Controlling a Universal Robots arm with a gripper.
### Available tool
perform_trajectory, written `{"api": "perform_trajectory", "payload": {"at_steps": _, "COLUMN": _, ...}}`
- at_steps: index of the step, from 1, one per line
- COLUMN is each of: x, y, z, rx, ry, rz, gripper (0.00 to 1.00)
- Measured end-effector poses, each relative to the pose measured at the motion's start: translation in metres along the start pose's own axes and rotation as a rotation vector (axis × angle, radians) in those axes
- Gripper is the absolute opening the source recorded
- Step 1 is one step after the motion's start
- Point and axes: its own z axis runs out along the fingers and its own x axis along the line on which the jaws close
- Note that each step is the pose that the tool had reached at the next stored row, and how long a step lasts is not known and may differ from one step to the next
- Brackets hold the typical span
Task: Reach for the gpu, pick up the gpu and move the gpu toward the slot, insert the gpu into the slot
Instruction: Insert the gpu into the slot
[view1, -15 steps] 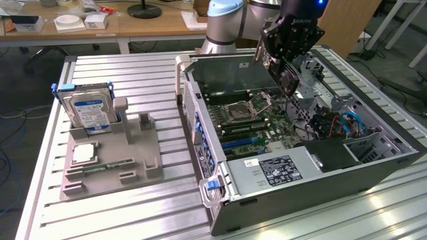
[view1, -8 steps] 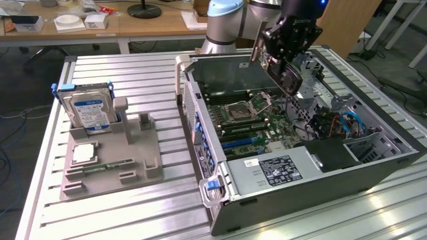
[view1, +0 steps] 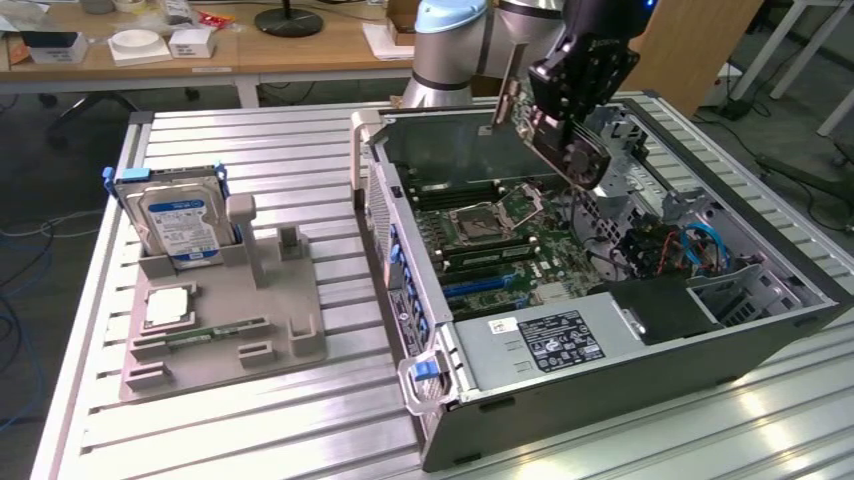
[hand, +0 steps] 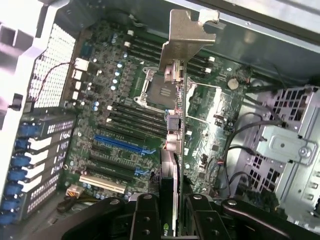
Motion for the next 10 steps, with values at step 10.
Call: {"api": "perform_trajectory", "payload": {"at_steps": 10, "x": 0.0, "y": 0.0, "z": 0.0, "rx": -0.0017, "ry": -0.0024, "rz": -0.107, "gripper": 0.27}}
